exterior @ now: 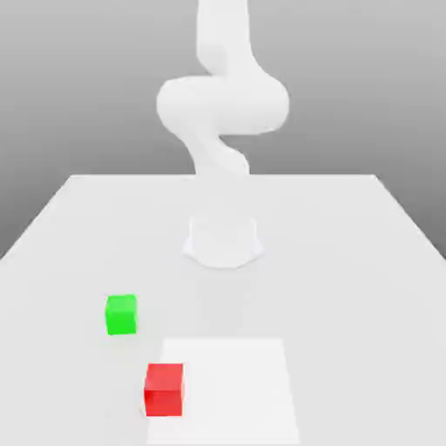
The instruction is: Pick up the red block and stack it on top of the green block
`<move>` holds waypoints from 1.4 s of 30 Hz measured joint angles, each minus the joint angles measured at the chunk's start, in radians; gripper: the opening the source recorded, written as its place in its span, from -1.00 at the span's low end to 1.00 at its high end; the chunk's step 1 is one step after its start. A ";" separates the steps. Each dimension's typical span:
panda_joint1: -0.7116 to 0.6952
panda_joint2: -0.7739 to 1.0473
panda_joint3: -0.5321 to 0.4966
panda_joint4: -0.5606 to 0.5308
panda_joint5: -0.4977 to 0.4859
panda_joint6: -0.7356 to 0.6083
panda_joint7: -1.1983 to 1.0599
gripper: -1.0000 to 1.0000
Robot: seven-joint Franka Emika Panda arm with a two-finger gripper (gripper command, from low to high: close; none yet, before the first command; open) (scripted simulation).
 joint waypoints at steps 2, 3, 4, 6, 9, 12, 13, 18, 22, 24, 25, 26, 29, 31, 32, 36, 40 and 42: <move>0.005 0.077 -0.019 -0.025 0.006 0.035 -0.022 0.00; 0.007 0.114 -0.029 -0.036 0.008 0.052 -0.031 0.00; 0.010 0.151 -0.037 -0.048 0.011 0.069 -0.042 0.00; 0.014 0.224 -0.055 -0.071 0.018 0.102 -0.063 0.00; 0.019 0.333 -0.081 -0.106 0.027 0.152 -0.094 0.00; 0.019 0.442 -0.101 -0.141 0.038 0.202 -0.127 0.00; 0.018 0.478 -0.106 -0.152 0.042 0.218 -0.138 0.00; 0.002 0.659 -0.128 -0.210 0.056 0.301 -0.189 0.00; -0.018 0.803 -0.137 -0.256 0.050 0.368 -0.218 0.00; -0.025 0.875 -0.129 -0.259 0.065 0.417 -0.236 0.00; -0.032 0.911 -0.121 -0.255 0.077 0.446 -0.246 0.00; -0.043 0.947 -0.107 -0.251 0.087 0.475 -0.253 0.00; -0.070 1.038 -0.074 -0.238 0.118 0.551 -0.277 -1.00; -0.071 1.038 -0.074 -0.238 0.118 0.551 -0.277 -1.00; -0.071 1.038 -0.074 -0.238 0.118 0.551 -0.276 -1.00; -0.071 1.034 -0.074 -0.238 0.114 0.548 -0.274 -1.00; -0.052 0.911 -0.104 -0.258 0.064 0.445 -0.237 -1.00; -0.056 0.840 -0.119 -0.279 0.037 0.395 -0.209 -1.00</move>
